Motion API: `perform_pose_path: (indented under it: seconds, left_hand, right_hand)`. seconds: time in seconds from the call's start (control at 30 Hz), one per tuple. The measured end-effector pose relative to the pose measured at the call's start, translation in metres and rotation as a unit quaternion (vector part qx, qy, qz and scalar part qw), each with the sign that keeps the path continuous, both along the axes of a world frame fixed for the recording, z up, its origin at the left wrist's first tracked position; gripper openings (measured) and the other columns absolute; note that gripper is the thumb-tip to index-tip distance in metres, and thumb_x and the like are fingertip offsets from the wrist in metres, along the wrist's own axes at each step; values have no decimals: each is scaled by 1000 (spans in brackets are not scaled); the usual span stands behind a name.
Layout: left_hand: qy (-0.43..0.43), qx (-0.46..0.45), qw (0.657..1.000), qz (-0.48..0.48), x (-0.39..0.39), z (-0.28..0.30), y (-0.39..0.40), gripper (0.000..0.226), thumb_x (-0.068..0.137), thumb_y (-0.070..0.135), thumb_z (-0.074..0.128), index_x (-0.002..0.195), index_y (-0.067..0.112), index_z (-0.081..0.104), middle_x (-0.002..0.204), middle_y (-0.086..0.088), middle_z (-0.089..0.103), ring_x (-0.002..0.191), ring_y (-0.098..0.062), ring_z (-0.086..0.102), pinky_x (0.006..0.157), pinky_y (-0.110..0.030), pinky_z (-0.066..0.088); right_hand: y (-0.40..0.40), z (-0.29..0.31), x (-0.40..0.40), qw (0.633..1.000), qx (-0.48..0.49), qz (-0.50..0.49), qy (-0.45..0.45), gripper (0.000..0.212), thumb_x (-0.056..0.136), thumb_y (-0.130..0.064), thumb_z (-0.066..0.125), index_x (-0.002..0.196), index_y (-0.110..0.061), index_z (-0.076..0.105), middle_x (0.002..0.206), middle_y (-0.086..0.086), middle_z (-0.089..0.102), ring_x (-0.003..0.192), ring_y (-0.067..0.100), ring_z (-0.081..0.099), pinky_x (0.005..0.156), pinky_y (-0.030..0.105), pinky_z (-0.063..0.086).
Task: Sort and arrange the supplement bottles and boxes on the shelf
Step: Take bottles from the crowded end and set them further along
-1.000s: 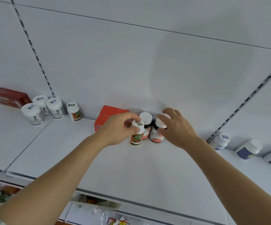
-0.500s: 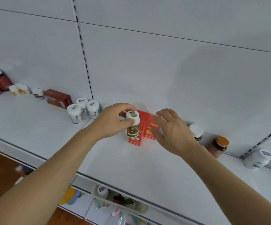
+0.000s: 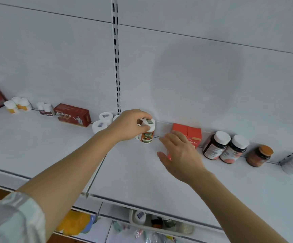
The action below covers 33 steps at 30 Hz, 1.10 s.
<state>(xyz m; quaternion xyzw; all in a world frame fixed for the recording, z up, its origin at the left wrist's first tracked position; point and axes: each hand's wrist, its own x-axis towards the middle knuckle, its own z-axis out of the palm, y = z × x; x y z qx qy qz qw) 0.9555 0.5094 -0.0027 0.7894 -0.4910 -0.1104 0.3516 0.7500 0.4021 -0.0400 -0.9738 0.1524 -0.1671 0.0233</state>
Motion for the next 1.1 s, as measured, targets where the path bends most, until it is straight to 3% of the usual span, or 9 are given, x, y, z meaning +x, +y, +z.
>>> perform_pose_path:
  seconds: [0.13, 0.27, 0.47, 0.67, 1.1]
  left_hand:
    - [-9, 0, 999, -34, 11, -8, -16, 30, 84, 24, 72, 113, 28, 70, 112, 13, 67, 97, -3, 59, 79, -10, 41]
    - [-24, 17, 999, -36, 23, -16, -31, 27, 81, 31, 73, 108, 35, 71, 110, 12, 67, 101, -6, 56, 87, -27, 46]
    - [-76, -7, 997, -34, 32, -41, -42, 31, 79, 26, 78, 110, 25, 73, 106, 4, 69, 105, -14, 58, 87, -26, 43]
    - [-126, -39, 990, -42, 38, -61, -47, 34, 73, 35, 75, 103, 20, 75, 100, 1, 73, 98, -24, 63, 85, -40, 50]
    - [-273, -73, 957, -59, 39, -88, -52, 20, 77, 17, 72, 97, 22, 72, 107, 8, 67, 100, -21, 60, 86, -37, 44]
  right_hand:
    - [6, -4, 0, 1000, -17, -22, -2, 44, 86, -39, 62, 121, -14, 64, 118, 5, 64, 125, 34, 50, 94, 43, 51]
    - [2, -7, 5, 999, -27, -28, -6, 44, 84, -35, 67, 122, -13, 64, 116, 6, 64, 124, 35, 51, 95, 42, 50]
    - [-7, -19, 20, 1000, -16, -25, -3, 43, 84, -35, 63, 120, -12, 64, 113, 6, 64, 122, 36, 51, 98, 45, 49]
    - [-18, -25, 33, 999, -31, -21, -12, 43, 85, -36, 59, 119, -11, 66, 111, 7, 64, 122, 37, 51, 103, 47, 44]
    - [-22, -26, 41, 999, -32, -35, 1, 40, 85, -36, 61, 116, -12, 67, 112, 7, 63, 124, 37, 49, 107, 46, 40]
